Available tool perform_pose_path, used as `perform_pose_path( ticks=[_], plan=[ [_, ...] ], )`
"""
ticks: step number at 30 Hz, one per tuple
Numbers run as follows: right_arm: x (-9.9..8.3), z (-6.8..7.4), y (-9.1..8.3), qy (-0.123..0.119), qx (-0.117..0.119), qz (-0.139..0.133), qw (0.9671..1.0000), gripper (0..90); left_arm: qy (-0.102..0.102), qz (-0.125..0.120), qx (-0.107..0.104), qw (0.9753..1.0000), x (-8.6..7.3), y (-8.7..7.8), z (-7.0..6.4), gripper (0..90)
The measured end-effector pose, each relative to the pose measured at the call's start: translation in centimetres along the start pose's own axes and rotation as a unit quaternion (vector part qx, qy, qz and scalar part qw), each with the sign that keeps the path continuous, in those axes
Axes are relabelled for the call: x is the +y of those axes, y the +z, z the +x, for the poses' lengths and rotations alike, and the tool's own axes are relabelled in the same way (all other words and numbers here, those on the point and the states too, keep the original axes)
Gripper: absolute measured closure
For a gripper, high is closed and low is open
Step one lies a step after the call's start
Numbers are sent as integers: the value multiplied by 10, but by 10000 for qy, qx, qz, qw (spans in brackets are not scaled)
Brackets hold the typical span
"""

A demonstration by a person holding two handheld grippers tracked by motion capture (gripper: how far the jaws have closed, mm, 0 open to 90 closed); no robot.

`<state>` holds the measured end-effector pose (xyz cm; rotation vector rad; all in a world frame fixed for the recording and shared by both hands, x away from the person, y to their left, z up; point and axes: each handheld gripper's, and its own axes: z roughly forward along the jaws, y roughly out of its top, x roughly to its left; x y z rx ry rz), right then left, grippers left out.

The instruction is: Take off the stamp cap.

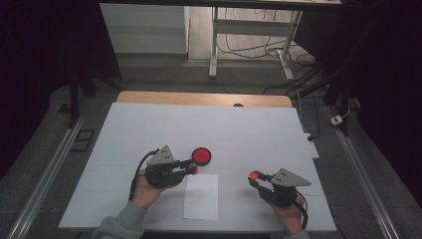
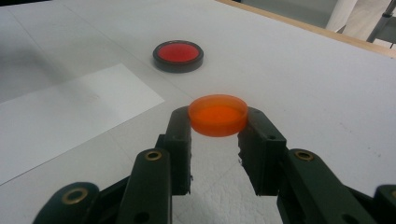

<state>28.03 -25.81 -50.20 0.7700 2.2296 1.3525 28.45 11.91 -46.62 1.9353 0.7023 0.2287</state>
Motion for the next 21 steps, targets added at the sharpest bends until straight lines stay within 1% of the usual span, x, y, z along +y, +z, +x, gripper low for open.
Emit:
perform_pose_path(
  ticks=[5, 10, 14, 16, 18, 21],
  plan=[
    [0, -1, -1, 12, 10, -9, 10000, 647, 26, 51, 31, 10000, 3, 3, 2, 727],
    [0, -2, -1, 26, 8, -23, 10000, 646, -51, 35, 12, 10000, 6, 7, 5, 727],
    [0, -2, -1, 20, -10, -39, 10000, 646, -41, 80, 23, 10000, 9, 10, 6, 727],
    [1, -1, -1, 12, -10, -42, 10000, 646, -66, 103, 20, 9999, 11, 12, 8, 727],
    [1, -2, -1, 8, -9, -49, 10000, 646, -47, 136, 45, 9999, 14, 14, 10, 727],
    [1, -2, -1, 10, 3, -53, 10000, 646, -107, 118, 44, 9999, 18, 18, 13, 727]
  ],
)
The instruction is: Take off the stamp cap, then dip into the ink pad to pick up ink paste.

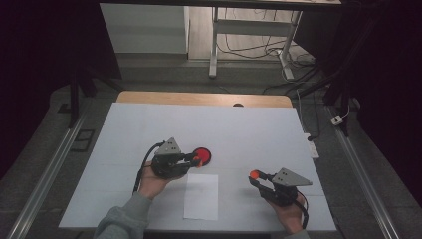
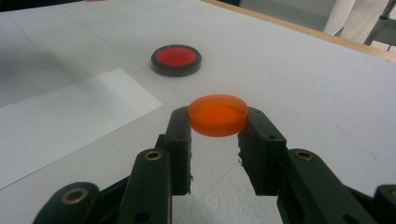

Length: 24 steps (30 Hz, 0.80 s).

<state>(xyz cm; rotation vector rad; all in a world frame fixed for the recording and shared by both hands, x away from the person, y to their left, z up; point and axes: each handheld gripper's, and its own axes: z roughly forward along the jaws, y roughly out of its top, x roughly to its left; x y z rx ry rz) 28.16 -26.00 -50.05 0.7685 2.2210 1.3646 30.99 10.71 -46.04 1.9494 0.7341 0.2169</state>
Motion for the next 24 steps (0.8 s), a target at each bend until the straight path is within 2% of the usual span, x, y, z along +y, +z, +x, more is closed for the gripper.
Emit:
perform_pose_path(
  ticks=[10, 14, 24],
  plan=[
    [-1, 0, 1, 10, -25, 9, 10000, 646, -97, 97, 150, 9998, 4, 10, 11, 727],
    [-1, 0, 1, 18, -22, 22, 10000, 647, -306, 76, 172, 9994, 5, 16, 20, 727],
    [-1, -1, 0, 35, -14, -38, 10000, 647, -427, 158, 422, 9981, 8, 30, 32, 726]
  ],
)
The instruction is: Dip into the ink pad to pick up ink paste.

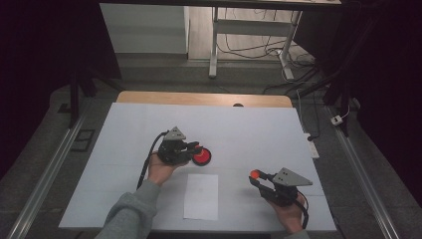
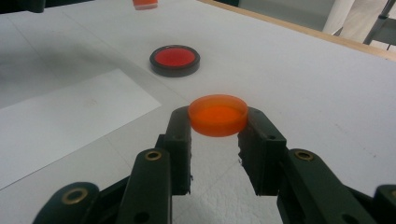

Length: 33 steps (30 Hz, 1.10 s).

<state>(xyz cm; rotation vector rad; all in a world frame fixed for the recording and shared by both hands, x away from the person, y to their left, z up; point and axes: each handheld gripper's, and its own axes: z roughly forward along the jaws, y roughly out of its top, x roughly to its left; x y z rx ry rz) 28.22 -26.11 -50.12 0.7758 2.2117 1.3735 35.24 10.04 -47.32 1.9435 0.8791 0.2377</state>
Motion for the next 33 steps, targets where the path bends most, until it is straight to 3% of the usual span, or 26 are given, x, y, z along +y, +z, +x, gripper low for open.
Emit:
perform_pose_path(
  ticks=[18, 33],
  plan=[
    [-1, -1, 0, 59, 8, -26, 10000, 646, -32, 267, 93, 9996, -4, 25, 10, 726],
    [0, 0, 0, 30, 17, -38, 10000, 646, 76, 535, 291, 9981, -9, 40, 11, 726]
  ],
)
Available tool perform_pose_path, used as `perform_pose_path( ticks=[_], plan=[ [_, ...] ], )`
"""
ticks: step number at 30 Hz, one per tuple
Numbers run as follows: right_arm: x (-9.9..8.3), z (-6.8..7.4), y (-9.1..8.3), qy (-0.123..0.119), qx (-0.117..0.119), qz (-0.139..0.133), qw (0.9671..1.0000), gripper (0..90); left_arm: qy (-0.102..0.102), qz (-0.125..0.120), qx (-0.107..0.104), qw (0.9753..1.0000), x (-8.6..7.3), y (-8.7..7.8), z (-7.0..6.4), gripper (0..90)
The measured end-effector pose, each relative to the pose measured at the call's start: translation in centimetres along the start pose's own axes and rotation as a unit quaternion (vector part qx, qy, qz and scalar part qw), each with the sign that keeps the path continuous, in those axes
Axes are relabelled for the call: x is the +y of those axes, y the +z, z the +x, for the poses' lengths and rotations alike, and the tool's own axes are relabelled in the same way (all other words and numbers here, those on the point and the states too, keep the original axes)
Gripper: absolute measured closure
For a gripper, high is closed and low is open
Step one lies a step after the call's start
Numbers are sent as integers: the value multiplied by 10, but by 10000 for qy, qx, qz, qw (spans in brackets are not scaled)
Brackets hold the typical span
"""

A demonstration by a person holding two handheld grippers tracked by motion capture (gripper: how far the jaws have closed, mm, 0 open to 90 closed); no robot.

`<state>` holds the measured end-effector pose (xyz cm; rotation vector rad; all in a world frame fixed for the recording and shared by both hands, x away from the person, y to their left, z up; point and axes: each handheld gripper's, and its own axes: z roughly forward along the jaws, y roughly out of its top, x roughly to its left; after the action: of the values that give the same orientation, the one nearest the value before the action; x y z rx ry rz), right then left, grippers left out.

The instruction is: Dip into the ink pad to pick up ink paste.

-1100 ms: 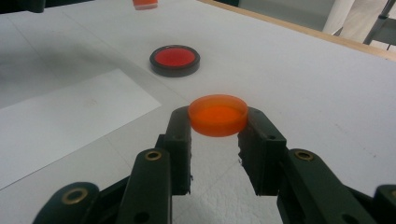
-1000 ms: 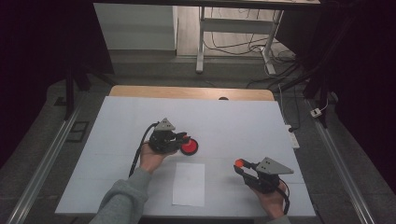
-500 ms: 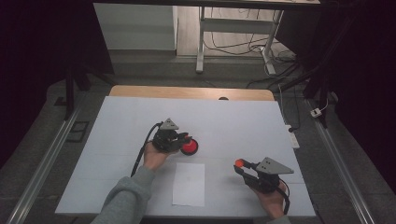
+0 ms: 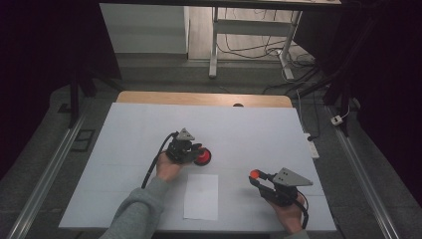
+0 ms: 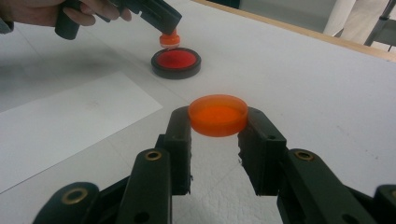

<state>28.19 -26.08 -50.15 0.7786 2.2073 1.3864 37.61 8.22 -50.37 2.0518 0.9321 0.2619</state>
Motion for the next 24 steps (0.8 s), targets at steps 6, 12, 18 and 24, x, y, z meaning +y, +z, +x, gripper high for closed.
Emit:
perform_pose_path(
  ticks=[6, 12, 18, 24],
  plan=[
    [0, 1, 0, 5, 2, -12, 10000, 646, -24, -19, 10, 10000, -1, 3, 0, 727],
    [0, 1, -1, -1, -6, -12, 10000, 646, 7, 31, 63, 10000, -2, 7, 0, 727],
    [0, 1, -1, -10, -23, -28, 10000, 646, 20, 80, 98, 9999, -3, 11, 2, 727],
    [0, 1, -1, -17, -12, -20, 10000, 646, 47, 137, 129, 9998, -5, 14, 2, 726]
  ],
)
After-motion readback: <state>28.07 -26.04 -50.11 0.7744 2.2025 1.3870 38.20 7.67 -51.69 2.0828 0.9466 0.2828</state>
